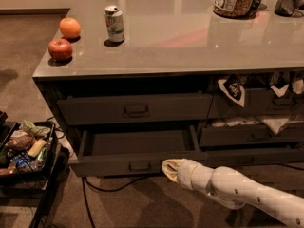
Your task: Open middle drawer
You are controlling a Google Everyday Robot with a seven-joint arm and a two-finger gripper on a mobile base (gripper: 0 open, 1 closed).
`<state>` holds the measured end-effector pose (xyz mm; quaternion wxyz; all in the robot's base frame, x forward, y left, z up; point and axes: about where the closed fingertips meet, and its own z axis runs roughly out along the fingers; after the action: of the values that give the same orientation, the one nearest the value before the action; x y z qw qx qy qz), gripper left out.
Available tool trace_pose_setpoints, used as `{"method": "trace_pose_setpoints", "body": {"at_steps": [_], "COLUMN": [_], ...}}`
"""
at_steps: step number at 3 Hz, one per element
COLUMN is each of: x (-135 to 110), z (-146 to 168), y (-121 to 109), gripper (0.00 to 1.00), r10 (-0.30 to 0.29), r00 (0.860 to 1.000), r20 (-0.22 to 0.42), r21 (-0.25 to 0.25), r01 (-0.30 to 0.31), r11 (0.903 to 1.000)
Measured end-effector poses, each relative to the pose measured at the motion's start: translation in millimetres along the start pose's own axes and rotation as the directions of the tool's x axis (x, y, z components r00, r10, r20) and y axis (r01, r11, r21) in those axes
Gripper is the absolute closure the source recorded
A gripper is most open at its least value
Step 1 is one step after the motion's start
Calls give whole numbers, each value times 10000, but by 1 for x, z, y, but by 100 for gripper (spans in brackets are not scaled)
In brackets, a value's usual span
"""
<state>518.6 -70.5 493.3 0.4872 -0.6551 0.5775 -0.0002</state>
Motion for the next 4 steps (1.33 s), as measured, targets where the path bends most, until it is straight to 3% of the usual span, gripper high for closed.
{"method": "trace_pose_setpoints", "body": {"at_steps": [1, 3, 4], "x": [-3, -6, 4], "z": [0, 1, 9], "y": [-4, -48, -67], "gripper": [100, 100, 100], "r10": [-37, -683, -807], "r00": [9999, 9976, 9967], "r20": [147, 147, -121], "r21": [68, 330, 299], "r01": [36, 678, 810], "r11": [10000, 9972, 9963]}}
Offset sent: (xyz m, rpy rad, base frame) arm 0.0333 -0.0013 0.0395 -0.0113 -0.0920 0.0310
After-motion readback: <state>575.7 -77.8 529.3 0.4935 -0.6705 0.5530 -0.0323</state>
